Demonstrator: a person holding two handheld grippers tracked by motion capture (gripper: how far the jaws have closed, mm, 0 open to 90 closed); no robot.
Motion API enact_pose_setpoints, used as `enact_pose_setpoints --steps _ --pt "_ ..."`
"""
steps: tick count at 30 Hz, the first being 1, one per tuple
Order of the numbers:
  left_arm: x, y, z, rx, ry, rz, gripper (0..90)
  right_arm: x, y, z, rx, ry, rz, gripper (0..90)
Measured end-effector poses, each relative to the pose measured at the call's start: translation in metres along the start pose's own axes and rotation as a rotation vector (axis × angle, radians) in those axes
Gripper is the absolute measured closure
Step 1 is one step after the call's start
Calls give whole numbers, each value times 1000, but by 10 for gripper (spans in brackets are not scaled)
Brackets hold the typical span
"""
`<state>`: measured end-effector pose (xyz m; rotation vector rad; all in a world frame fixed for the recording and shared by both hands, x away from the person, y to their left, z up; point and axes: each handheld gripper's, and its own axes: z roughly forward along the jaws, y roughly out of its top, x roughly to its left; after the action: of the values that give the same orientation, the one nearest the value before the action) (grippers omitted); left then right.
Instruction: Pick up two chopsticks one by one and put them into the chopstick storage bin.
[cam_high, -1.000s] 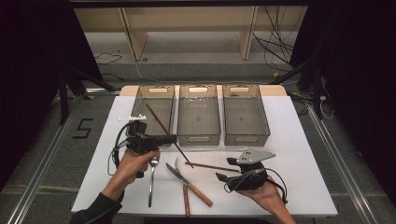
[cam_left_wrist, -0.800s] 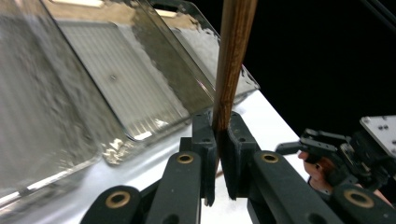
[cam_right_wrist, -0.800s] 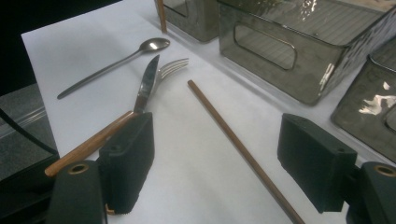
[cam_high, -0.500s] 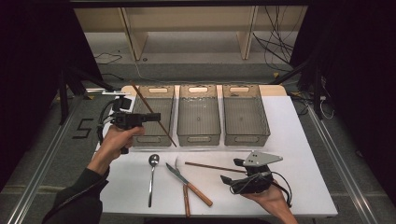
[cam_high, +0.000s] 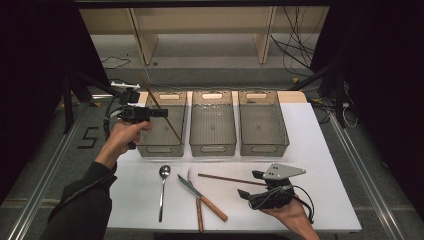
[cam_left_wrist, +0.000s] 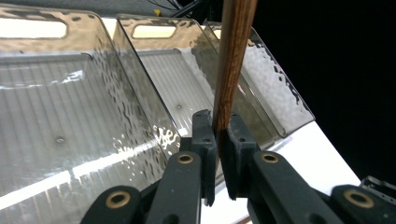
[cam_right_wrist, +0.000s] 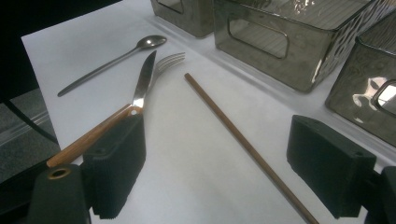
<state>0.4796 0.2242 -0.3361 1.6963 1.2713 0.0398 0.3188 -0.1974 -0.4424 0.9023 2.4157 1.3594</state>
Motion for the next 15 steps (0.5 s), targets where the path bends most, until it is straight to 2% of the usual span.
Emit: enact_pose_setpoints --steps 9,15 --pt "16 7 10 12 64 -31 844 0 0 0 -5 -3 2 205" --pt "24 5 21 33 114 -29 843 0 -1 1 -1 -3 -5 204"
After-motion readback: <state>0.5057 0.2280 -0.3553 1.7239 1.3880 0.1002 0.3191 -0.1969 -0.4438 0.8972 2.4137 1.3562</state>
